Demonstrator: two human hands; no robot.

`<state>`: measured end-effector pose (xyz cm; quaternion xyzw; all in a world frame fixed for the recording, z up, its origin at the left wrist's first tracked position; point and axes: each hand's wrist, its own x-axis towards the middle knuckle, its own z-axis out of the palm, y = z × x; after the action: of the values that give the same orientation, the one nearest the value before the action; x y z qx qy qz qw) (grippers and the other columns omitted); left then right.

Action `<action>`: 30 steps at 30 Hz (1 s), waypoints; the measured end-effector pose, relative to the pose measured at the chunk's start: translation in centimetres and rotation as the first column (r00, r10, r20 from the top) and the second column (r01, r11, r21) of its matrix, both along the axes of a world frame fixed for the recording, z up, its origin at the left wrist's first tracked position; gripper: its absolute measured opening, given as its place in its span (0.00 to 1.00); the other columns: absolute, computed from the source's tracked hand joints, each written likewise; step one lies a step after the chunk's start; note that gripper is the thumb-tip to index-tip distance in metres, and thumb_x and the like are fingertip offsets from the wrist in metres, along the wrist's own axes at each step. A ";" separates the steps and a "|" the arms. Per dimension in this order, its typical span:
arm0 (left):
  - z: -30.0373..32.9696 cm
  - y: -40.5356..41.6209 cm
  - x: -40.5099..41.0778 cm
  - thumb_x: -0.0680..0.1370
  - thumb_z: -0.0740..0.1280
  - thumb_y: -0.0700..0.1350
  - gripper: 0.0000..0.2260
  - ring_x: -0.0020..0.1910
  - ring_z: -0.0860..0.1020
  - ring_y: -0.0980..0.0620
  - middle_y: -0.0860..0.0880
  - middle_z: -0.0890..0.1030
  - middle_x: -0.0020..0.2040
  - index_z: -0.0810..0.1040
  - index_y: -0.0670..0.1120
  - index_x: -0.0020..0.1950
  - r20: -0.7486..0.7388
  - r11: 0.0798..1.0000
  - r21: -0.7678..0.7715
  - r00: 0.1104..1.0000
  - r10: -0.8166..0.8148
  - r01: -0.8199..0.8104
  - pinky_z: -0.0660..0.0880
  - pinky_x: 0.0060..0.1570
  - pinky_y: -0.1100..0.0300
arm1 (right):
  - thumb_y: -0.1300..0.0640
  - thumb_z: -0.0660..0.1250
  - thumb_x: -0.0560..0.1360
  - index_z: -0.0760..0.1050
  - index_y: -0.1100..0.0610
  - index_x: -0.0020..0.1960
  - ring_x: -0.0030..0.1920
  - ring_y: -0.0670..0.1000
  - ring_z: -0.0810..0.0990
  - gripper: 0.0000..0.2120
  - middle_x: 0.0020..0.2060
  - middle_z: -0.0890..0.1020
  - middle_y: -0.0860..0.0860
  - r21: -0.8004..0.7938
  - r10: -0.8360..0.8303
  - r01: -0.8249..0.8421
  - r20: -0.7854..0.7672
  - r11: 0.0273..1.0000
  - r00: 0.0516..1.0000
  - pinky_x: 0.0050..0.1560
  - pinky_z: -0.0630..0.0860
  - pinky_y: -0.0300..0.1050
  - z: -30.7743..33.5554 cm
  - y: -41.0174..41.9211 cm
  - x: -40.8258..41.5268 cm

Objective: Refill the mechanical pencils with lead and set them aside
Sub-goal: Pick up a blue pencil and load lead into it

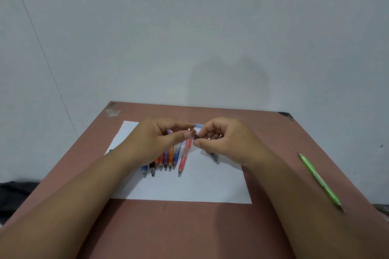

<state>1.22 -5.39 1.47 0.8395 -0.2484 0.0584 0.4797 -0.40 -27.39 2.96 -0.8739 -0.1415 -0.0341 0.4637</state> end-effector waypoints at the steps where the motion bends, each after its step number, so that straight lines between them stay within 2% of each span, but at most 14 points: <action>1: 0.0 -0.1 -0.1 0.78 0.70 0.52 0.09 0.55 0.80 0.66 0.66 0.84 0.54 0.84 0.60 0.57 0.000 1.000 0.003 1.000 -0.010 0.010 0.75 0.57 0.63 | 0.55 0.80 0.70 0.84 0.52 0.44 0.33 0.40 0.80 0.06 0.34 0.85 0.45 0.023 0.005 -0.005 -0.008 1.000 1.000 0.36 0.75 0.32 0.0 0.0 0.0; 3: 0.2 -0.2 -0.3 0.79 0.69 0.51 0.09 0.56 0.80 0.65 0.65 0.84 0.53 0.84 0.61 0.57 0.002 1.000 -0.019 1.000 -0.015 0.016 0.76 0.58 0.63 | 0.55 0.80 0.71 0.84 0.54 0.45 0.35 0.43 0.83 0.06 0.36 0.86 0.47 0.055 0.022 -0.021 -0.021 0.998 1.000 0.39 0.78 0.35 0.0 0.1 -0.1; 6: 0.4 -0.4 -0.5 0.80 0.68 0.48 0.09 0.54 0.81 0.64 0.64 0.85 0.51 0.84 0.60 0.55 -0.011 0.998 -0.056 1.000 -0.018 0.017 0.77 0.54 0.69 | 0.58 0.80 0.71 0.85 0.55 0.48 0.39 0.46 0.85 0.07 0.39 0.87 0.50 0.134 0.039 -0.034 -0.041 0.990 0.998 0.43 0.81 0.38 0.0 0.1 -0.1; 9: 0.5 -0.5 -0.5 0.81 0.67 0.48 0.09 0.51 0.82 0.63 0.62 0.86 0.48 0.84 0.58 0.56 -0.029 0.996 -0.088 1.000 -0.002 0.000 0.76 0.50 0.71 | 0.60 0.79 0.71 0.85 0.52 0.52 0.41 0.48 0.85 0.11 0.42 0.87 0.49 0.153 0.060 -0.050 -0.057 0.987 0.997 0.47 0.83 0.43 0.1 0.1 -0.1; 12: 0.5 -0.5 -0.4 0.82 0.65 0.48 0.10 0.49 0.83 0.58 0.59 0.86 0.46 0.85 0.58 0.54 -0.031 0.992 -0.120 0.999 0.040 -0.044 0.79 0.49 0.66 | 0.61 0.78 0.71 0.84 0.45 0.52 0.44 0.54 0.87 0.14 0.44 0.87 0.46 0.113 0.088 -0.078 -0.088 0.991 0.992 0.51 0.84 0.50 0.2 0.1 -0.3; 14: 0.5 -0.4 -0.3 0.83 0.64 0.48 0.10 0.46 0.83 0.57 0.57 0.86 0.45 0.85 0.57 0.53 -0.037 0.986 -0.145 0.997 0.074 -0.078 0.80 0.48 0.62 | 0.60 0.78 0.72 0.85 0.45 0.52 0.44 0.55 0.87 0.14 0.43 0.87 0.46 0.098 0.110 -0.100 -0.103 0.990 0.989 0.52 0.84 0.51 0.2 0.1 -0.3; 18: 0.4 -0.6 -0.2 0.83 0.63 0.49 0.10 0.43 0.82 0.56 0.56 0.85 0.43 0.85 0.56 0.52 -0.040 0.981 -0.144 0.991 0.126 -0.130 0.79 0.45 0.63 | 0.59 0.76 0.74 0.84 0.46 0.55 0.44 0.55 0.86 0.12 0.44 0.87 0.47 0.088 0.115 -0.106 -0.095 0.990 0.989 0.50 0.85 0.54 0.3 0.1 -0.2; 24: 0.6 -1.0 -0.6 0.83 0.64 0.47 0.10 0.41 0.82 0.58 0.56 0.86 0.42 0.85 0.57 0.51 -0.084 0.964 -0.213 0.986 0.145 -0.160 0.78 0.42 0.67 | 0.60 0.74 0.76 0.83 0.42 0.58 0.47 0.46 0.85 0.16 0.47 0.86 0.40 0.013 0.068 -0.067 -0.083 0.998 0.994 0.47 0.85 0.48 0.0 -0.4 0.3; 26: 0.6 -1.2 -0.7 0.83 0.64 0.46 0.10 0.40 0.81 0.59 0.54 0.86 0.42 0.85 0.54 0.52 -0.131 0.955 -0.256 0.985 0.116 -0.147 0.78 0.42 0.67 | 0.61 0.74 0.76 0.84 0.42 0.57 0.48 0.41 0.84 0.16 0.47 0.86 0.38 -0.003 0.015 -0.015 -0.012 1.000 1.000 0.49 0.84 0.42 -0.1 -0.6 0.5; 28: 0.5 -1.3 -0.7 0.83 0.63 0.47 0.11 0.41 0.82 0.55 0.48 0.87 0.45 0.85 0.49 0.55 -0.223 0.934 -0.327 0.972 0.069 -0.142 0.79 0.43 0.64 | 0.62 0.74 0.76 0.84 0.42 0.56 0.49 0.36 0.82 0.17 0.48 0.85 0.36 -0.039 -0.044 0.047 0.079 0.998 0.996 0.50 0.80 0.32 -0.1 -1.0 0.7; 30: 0.4 -1.3 -0.4 0.84 0.61 0.49 0.14 0.44 0.82 0.50 0.43 0.86 0.48 0.84 0.44 0.58 -0.348 0.892 -0.430 0.937 -0.024 -0.137 0.80 0.43 0.61 | 0.62 0.74 0.76 0.83 0.41 0.58 0.52 0.34 0.79 0.18 0.49 0.83 0.34 -0.113 -0.084 0.108 0.200 0.988 0.976 0.51 0.75 0.27 -0.2 -1.3 1.1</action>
<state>0.80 -6.73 1.85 0.7104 -0.1158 -0.0198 0.6939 0.67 -28.69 2.74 -0.8992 -0.1457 -0.1328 0.3907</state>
